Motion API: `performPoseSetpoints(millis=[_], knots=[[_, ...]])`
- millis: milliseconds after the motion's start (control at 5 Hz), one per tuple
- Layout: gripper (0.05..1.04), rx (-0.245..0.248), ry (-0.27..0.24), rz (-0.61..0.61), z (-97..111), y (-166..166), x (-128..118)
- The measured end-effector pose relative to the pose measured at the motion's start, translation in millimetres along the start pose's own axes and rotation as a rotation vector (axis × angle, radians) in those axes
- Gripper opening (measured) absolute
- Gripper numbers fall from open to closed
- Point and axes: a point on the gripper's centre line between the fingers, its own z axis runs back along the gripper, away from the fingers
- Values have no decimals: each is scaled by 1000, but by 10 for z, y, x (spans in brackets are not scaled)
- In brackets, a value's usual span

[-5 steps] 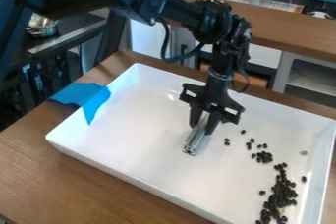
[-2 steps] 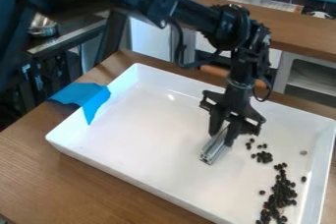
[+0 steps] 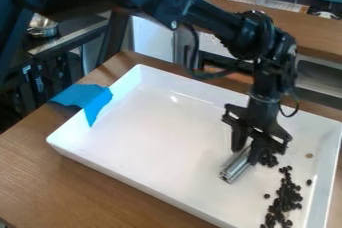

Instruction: Sweep into pile

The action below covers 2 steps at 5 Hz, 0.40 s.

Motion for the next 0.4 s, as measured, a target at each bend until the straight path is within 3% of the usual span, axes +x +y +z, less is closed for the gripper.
performPoseSetpoints(millis=[400], knots=[[351, -50, 22, -46, 7, -288, -52]])
